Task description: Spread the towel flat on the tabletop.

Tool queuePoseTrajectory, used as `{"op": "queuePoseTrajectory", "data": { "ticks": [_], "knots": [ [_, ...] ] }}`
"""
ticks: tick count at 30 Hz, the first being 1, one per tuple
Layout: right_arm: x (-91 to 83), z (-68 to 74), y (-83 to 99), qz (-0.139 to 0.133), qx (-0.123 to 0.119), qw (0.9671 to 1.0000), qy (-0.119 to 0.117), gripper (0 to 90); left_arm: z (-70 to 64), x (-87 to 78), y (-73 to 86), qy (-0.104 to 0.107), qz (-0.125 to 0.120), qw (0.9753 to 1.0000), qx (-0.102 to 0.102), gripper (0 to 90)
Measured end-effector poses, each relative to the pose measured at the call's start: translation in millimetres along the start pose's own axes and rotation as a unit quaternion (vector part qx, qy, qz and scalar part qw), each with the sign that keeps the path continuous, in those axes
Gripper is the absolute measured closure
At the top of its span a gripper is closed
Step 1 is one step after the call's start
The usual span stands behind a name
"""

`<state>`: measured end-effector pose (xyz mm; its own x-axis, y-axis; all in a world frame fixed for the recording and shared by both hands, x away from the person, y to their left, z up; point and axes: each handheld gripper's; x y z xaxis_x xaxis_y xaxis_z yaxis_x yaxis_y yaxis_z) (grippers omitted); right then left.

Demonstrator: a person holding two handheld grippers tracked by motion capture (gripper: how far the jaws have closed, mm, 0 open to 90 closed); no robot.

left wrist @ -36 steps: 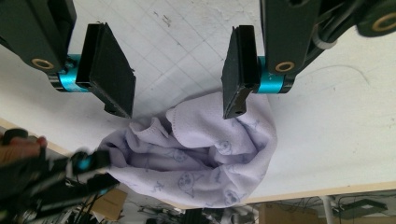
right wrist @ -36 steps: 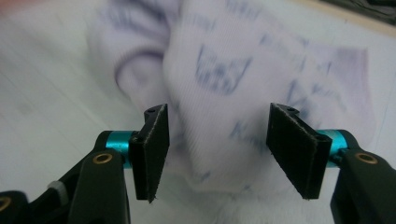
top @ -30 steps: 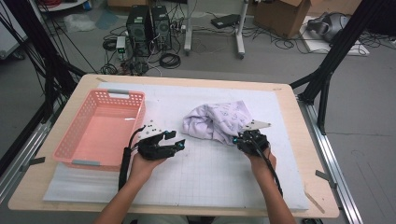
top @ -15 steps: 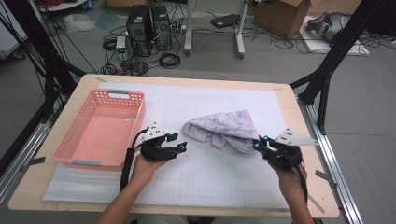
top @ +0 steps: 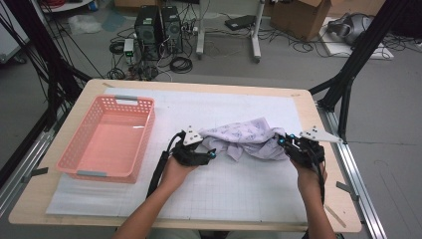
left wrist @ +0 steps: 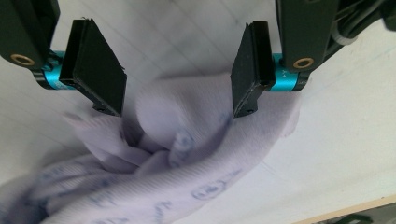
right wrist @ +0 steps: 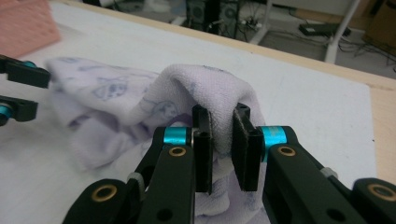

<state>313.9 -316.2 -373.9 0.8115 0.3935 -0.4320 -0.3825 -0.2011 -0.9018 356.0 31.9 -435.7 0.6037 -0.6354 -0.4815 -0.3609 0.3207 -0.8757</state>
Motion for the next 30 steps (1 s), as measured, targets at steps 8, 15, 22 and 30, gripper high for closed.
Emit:
{"op": "queuePoseTrajectory", "data": {
  "ticks": [8, 15, 22, 30],
  "knots": [
    [31.8, -31.2, 4.7, 0.04, 0.05, 0.997, 0.043, 79.8, 2.3, 18.6, -0.2, 0.014, 0.03, 0.9994, 0.005, 79.1],
    [51.2, -50.1, 11.9, 0.05, 0.086, 0.9927, 0.068, 80.3, 14.1, -7.9, -0.3, 0.038, 0.012, 0.9992, -0.008, 84.4],
    [51.1, -42.5, 8.7, 0.045, 0.091, 0.9939, 0.042, 60.8, 21.1, -28.6, -2.0, 0.074, -0.028, 0.9963, -0.033, 84.3],
    [0.8, -4.5, 5.3, 0.018, 0.035, 0.9987, -0.033, 58.2, 21.3, -29.0, -4.6, 0.077, -0.044, 0.9948, -0.051, 84.1]
  ]
}}
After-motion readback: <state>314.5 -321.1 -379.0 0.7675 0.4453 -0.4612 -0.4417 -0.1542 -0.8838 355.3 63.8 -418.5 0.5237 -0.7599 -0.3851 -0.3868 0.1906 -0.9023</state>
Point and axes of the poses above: each handheld gripper's, and its own axes: x roughly forward along the jaws, y roughly out of its underside, z roughly to its left, and after that the axes turned 1 degree about -z, right-handed
